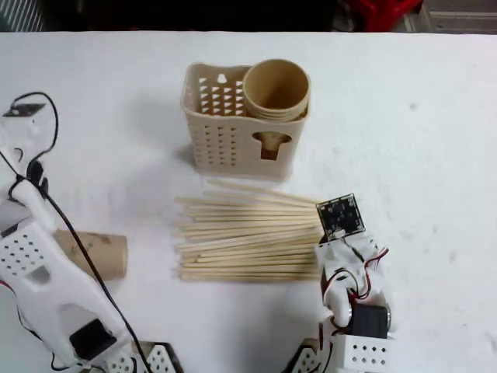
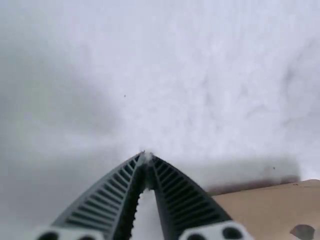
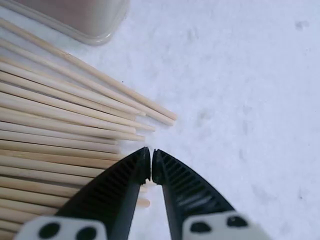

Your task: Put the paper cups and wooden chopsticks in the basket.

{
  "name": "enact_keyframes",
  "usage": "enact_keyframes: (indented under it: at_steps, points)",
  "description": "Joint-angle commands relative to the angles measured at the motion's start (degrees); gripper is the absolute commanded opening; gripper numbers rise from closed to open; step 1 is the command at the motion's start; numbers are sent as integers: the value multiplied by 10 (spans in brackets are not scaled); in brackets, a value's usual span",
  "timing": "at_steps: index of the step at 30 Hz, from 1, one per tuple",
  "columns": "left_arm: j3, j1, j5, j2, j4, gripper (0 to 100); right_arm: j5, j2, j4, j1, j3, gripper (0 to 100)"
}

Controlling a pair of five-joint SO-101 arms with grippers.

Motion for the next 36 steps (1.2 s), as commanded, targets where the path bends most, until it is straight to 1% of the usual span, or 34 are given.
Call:
enact_keyframes:
  at_steps: [1, 5, 7, 10, 13, 16, 19, 22, 26, 30, 32, 36]
  points:
    - [38, -17, 9, -128, 5, 54, 4, -3, 4, 3, 4, 22]
    - [138, -22, 7, -257, 4, 90, 4, -3, 4, 3, 4, 22]
    - [201, -21, -9, -333, 4, 114, 4, -3, 4, 3, 4, 22]
    - [325, -19, -39, -454, -4, 190, 4, -3, 4, 2, 4, 22]
    - [475, -13, -46, -569, -66, 260, 4, -3, 4, 2, 4, 22]
    - [610, -2, -28, -653, -155, 264, 4, -3, 4, 2, 4, 23]
    - [702, 11, -9, -680, -230, 264, 4, -3, 4, 3, 4, 23]
    - [746, 24, -9, -680, -259, 264, 4, -3, 4, 3, 4, 23]
    - [765, 28, 9, -680, -271, 264, 4, -3, 4, 3, 4, 23]
    - [776, 29, 9, -680, -269, 264, 4, -3, 4, 3, 4, 23]
    - [775, 22, 8, -682, -268, 264, 4, -3, 4, 3, 4, 23]
    - [774, -15, 7, -684, -268, 264, 4, -3, 4, 3, 4, 23]
